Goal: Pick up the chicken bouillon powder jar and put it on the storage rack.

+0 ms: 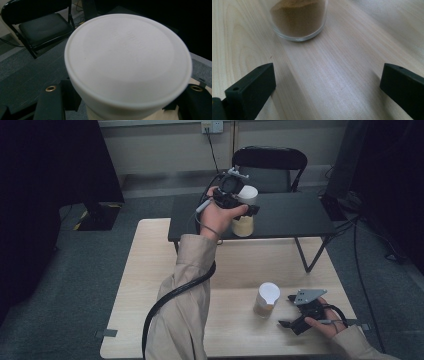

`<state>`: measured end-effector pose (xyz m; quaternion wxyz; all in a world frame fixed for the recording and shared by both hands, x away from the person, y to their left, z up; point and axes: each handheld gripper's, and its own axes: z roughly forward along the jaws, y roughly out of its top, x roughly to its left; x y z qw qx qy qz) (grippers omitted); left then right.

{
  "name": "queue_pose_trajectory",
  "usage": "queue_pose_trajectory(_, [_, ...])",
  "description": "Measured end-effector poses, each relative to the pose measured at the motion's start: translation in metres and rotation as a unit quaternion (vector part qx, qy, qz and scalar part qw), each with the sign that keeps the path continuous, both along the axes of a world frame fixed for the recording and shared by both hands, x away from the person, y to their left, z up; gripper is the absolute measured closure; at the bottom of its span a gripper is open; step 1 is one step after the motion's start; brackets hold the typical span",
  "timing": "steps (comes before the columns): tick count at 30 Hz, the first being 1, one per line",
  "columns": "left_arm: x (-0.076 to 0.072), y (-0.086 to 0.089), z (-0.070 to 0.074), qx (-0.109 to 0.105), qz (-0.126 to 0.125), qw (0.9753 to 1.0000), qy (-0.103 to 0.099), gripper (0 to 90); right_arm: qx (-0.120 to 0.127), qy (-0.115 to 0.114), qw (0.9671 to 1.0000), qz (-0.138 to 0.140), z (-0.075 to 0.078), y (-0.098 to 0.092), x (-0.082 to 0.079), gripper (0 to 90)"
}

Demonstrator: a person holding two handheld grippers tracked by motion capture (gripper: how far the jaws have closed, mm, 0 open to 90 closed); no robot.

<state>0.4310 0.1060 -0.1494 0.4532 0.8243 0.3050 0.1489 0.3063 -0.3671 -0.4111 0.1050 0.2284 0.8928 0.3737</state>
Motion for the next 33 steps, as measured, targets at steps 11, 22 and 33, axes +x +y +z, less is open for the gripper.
queue_pose_trajectory(11, [0.003,0.002,-0.005,-0.007,0.014,0.9999,0.002,34.7,0.0,0.0,1.0,0.0,0.0,0.0,0.0,0.0])
queue_pose_trajectory(22, [0.0,0.001,-0.007,-0.011,0.016,0.9998,-0.002,33.3,0.0,0.0,1.0,0.0,0.0,0.0,0.0,0.0])
queue_pose_trajectory(33, [-0.01,-0.001,-0.008,-0.018,0.053,0.9984,0.004,11.4,0.0,0.0,1.0,0.0,0.0,0.0,0.0,0.0])
